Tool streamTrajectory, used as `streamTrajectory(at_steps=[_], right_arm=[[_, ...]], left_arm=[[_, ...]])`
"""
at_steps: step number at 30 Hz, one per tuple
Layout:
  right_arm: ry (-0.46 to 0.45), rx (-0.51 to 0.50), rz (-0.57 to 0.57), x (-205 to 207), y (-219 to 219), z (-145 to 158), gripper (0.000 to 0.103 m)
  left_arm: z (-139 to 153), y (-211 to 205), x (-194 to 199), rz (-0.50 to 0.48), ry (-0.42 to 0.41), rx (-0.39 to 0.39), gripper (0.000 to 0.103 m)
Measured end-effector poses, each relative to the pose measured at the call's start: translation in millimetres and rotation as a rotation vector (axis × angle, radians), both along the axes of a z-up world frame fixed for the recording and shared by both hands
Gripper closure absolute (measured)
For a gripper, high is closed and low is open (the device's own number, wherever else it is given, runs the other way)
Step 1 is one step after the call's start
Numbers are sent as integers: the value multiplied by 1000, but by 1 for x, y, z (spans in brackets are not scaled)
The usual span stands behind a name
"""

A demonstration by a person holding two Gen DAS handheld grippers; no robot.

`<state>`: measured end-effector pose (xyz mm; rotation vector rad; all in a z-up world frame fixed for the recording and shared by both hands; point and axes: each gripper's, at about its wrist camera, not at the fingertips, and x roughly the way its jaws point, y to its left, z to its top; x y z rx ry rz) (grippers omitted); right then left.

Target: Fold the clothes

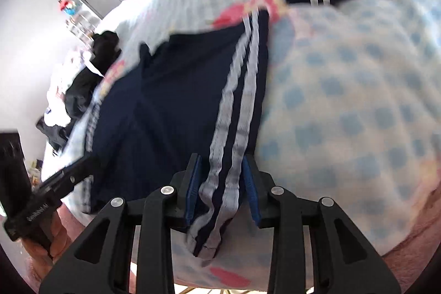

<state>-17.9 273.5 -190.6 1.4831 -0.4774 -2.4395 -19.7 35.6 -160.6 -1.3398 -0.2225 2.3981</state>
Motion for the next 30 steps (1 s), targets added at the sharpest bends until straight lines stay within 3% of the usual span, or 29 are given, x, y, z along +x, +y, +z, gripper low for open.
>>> streamTrajectory(at_steps=[3,7,10,15,19,22,26,30], right_arm=[[3,23,-29,-2,10,-1,75],[87,23,-74,0,22,13,72],[117,2,-22,-8,12,16,72],[64,95,19,-13,-11,-1,72],[97,63,-68,-2,5,8,72],[162,59,-55,19,6,30,69],[114,-53,18,32,-12,26,69],[44,72,53,37,-28,10,69]], left_arm=[[-25,7,0,20,-56,-68,71],[-29,-1,2,-7,-55,-35,71],[-17,-1,-3,-20,-23,-15,71],[-23,-9,5,9,-37,-56,71],[-19,-25,14,29,-14,42,70],[-12,-21,24,8,40,49,68],[-6,-26,29,27,62,55,68],[-2,-38,30,74,57,57,66]])
